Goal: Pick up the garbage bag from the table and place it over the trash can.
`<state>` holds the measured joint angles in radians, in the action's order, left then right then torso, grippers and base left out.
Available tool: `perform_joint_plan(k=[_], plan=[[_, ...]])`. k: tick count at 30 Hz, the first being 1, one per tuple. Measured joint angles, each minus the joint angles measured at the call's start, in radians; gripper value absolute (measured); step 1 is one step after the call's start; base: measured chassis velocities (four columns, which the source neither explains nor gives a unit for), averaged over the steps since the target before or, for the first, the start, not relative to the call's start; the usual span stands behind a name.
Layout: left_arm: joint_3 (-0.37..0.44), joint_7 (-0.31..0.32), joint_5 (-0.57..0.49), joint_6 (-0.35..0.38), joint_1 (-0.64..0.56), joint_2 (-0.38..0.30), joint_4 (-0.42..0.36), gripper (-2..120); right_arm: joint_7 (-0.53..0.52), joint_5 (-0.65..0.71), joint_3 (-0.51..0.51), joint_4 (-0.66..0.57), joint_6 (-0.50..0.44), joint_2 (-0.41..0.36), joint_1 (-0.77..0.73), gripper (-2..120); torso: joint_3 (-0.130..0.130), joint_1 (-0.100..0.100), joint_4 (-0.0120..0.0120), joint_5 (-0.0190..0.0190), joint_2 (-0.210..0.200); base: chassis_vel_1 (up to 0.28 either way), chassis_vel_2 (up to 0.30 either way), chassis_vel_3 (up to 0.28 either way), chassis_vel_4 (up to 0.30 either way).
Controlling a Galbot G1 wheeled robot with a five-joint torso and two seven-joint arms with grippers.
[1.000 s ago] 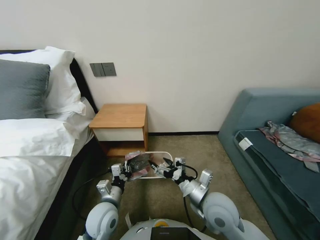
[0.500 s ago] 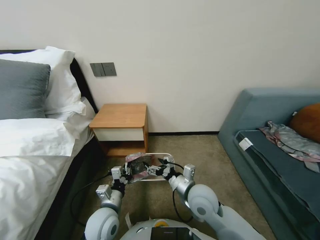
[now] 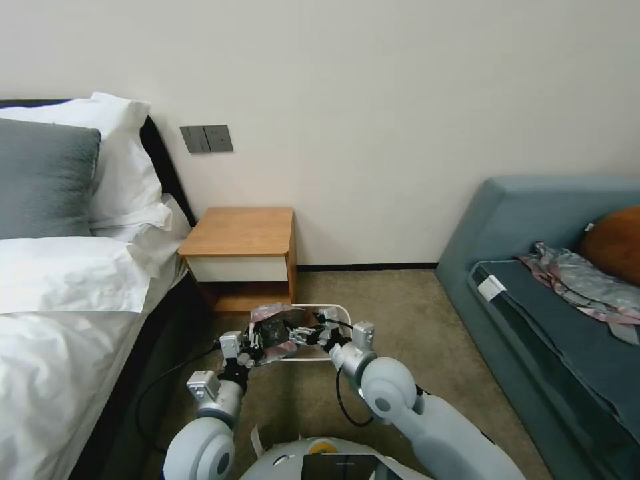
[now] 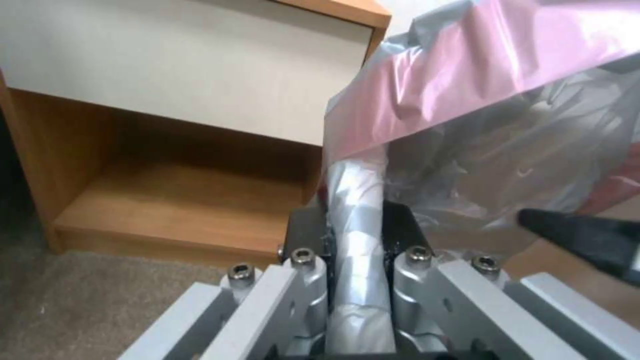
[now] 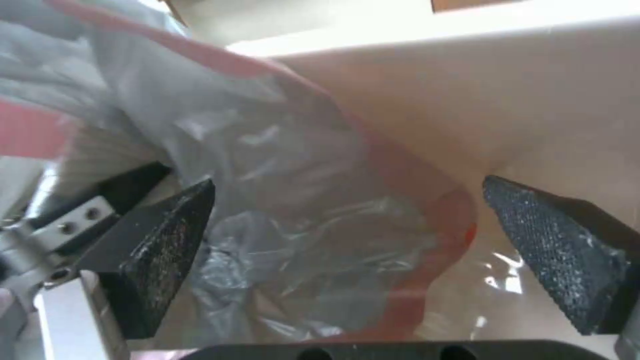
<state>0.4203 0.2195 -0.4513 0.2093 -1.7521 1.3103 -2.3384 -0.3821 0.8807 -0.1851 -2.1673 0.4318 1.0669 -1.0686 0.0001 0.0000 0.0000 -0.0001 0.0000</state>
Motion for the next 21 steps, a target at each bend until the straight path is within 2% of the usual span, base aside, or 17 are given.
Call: perform_joint_plan(k=[14, 21], plan=[[0.001, -0.007, -0.005, 0.0, -0.001, 0.001, 0.0, 6, 0.015, -0.046, -0.027, 0.048, -0.013, 0.027, 0.033, 100, 0.0, 0.0, 0.0, 0.0, 0.0, 0.0, 0.0, 0.0, 0.0], [0.003, -0.007, -0.009, 0.0, -0.002, 0.002, 0.0, 6, 0.021, -0.065, -0.03, 0.058, -0.028, 0.027, 0.031, 73, 0.0, 0.0, 0.0, 0.0, 0.0, 0.0, 0.0, 0.0, 0.0]])
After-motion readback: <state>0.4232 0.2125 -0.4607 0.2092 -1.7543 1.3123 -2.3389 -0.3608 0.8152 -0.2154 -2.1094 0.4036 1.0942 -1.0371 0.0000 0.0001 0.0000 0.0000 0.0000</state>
